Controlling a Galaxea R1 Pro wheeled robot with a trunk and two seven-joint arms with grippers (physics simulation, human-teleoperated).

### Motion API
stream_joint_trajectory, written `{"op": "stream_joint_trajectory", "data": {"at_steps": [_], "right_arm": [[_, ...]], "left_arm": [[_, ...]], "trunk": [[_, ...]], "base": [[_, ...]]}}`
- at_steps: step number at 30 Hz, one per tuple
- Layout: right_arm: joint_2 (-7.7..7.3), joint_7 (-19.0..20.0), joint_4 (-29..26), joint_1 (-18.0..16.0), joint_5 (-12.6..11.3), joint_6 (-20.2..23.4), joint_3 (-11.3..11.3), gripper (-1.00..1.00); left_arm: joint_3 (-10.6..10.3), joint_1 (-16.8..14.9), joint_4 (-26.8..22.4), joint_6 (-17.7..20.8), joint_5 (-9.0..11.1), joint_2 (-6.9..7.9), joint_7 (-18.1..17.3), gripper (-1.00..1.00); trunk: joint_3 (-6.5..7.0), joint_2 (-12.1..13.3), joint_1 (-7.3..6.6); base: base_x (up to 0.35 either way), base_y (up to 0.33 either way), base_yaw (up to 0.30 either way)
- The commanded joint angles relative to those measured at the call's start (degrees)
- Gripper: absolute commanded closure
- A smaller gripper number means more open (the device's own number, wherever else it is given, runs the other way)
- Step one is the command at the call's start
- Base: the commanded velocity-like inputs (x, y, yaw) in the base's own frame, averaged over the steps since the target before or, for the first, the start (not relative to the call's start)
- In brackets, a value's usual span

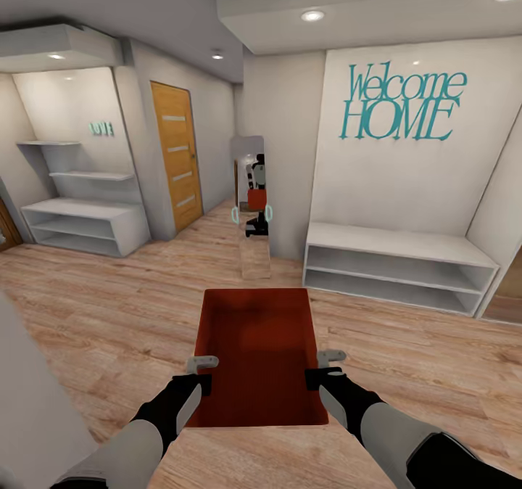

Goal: Move the two storage containers from the living room to the garage. In the garage, place one container on the floor and stack the other container on top of it (either order is fine).

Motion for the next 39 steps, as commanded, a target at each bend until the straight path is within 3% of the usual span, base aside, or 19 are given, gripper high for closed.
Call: {"op": "stream_joint_trajectory", "data": {"at_steps": [1, 39], "right_arm": [[-0.22, -0.36, -0.29, -0.09, 0.56, -1.46, -0.07, 1.00], [-0.20, -0.36, -0.23, -0.08, 0.65, -1.46, -0.07, 1.00]], "left_arm": [[-0.26, 0.01, 0.07, 0.30, 0.94, 1.66, 0.41, 1.00], [-0.20, 0.01, 0.07, 0.30, 0.94, 1.65, 0.41, 1.00]], "trunk": [[-0.12, -0.12, 0.06], [-0.12, -0.12, 0.06]], "base": [[0.321, 0.000, 0.000], [0.321, 0.000, 0.000]]}}
